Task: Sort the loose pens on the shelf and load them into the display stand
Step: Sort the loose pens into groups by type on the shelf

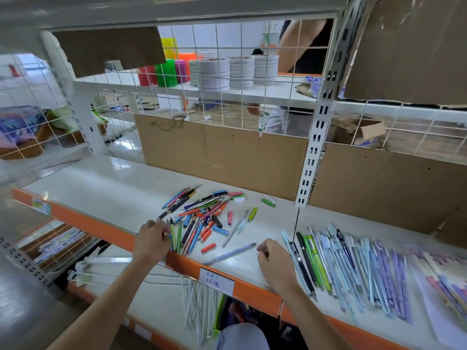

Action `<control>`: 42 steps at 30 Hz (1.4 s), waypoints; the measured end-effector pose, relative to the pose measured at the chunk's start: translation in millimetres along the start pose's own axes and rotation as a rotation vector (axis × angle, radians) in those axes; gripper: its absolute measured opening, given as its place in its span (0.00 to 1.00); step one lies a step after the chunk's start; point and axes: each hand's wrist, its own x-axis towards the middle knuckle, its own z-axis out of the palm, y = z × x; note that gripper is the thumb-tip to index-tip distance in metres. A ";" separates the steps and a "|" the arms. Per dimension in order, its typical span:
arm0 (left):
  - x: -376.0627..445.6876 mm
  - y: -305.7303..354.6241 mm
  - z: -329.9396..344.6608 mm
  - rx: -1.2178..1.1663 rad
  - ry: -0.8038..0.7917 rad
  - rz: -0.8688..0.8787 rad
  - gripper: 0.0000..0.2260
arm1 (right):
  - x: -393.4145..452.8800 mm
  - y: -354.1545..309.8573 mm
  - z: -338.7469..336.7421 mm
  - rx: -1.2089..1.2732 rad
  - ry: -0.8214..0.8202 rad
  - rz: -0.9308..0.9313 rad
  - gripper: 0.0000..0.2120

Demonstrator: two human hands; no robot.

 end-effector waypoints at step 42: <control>-20.1 54.9 46.0 0.094 0.047 0.042 0.09 | 56.2 -88.4 33.6 -0.435 -0.129 -0.151 0.13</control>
